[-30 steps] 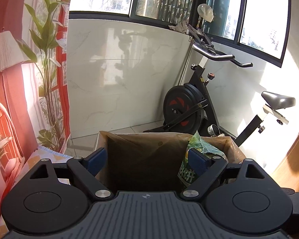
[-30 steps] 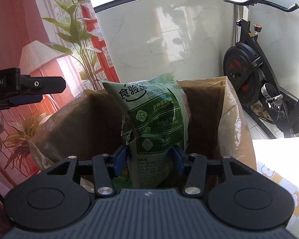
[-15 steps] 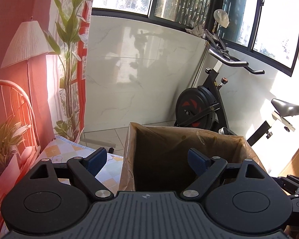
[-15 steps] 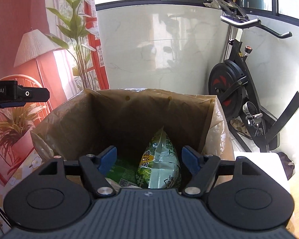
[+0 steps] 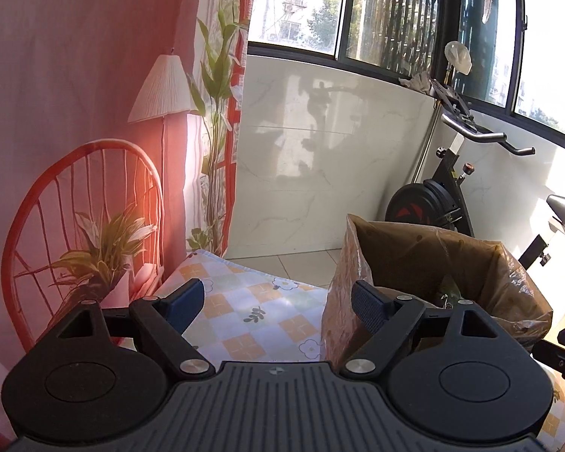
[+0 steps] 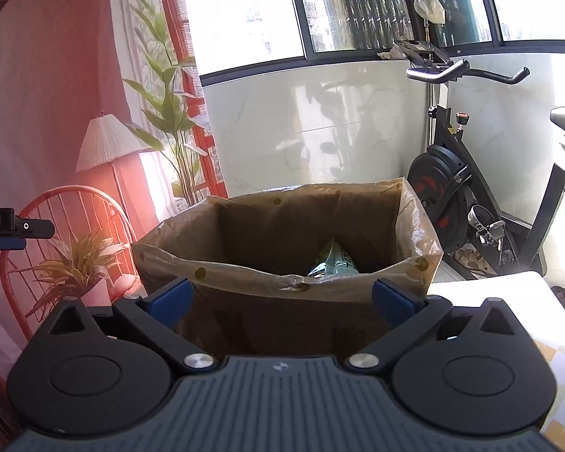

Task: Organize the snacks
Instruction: 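Grasp the orange biscuit bar with the left tool while the right tool grasps the yellow bag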

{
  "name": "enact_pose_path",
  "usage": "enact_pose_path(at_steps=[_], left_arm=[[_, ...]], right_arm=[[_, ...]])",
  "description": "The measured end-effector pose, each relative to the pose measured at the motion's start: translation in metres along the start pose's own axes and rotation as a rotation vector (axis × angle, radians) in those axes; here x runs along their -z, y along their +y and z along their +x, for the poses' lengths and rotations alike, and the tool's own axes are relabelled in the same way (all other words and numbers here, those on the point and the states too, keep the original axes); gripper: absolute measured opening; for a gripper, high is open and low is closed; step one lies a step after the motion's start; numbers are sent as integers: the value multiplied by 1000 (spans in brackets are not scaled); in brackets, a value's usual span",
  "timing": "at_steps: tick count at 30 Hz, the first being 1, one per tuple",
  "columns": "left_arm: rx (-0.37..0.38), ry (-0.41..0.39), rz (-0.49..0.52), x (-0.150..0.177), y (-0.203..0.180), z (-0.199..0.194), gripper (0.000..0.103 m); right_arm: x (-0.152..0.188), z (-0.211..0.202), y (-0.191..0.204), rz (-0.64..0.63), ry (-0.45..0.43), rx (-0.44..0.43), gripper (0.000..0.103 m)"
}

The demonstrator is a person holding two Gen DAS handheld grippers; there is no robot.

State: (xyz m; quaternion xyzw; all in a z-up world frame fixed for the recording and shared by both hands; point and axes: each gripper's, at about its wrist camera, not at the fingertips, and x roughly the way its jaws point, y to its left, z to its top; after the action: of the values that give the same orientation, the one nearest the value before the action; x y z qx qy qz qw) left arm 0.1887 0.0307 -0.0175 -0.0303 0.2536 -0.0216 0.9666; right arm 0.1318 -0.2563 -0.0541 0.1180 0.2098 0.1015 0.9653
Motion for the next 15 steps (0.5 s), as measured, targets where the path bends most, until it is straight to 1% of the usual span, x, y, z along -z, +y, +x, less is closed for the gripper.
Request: enact_pose_path(at_steps=[3,5,8,11,15], left_arm=[[-5,20,29,25,6,-6,85],[-15,36,23,43,11,-6,85],[-27,55,18,69,17,-3,85],[-12,87,-7,91,22,4,84],[-11,140,-19,115,25,15,84]], right_arm=[[25,-5,-10,56,0,6,103],[43,-8,-14,55,0,13,103],[71,-10,-18,40,45,21,103],[94,-10,-15,-29,111,6,103],[115,-11,-8,-134,168,-4,103]])
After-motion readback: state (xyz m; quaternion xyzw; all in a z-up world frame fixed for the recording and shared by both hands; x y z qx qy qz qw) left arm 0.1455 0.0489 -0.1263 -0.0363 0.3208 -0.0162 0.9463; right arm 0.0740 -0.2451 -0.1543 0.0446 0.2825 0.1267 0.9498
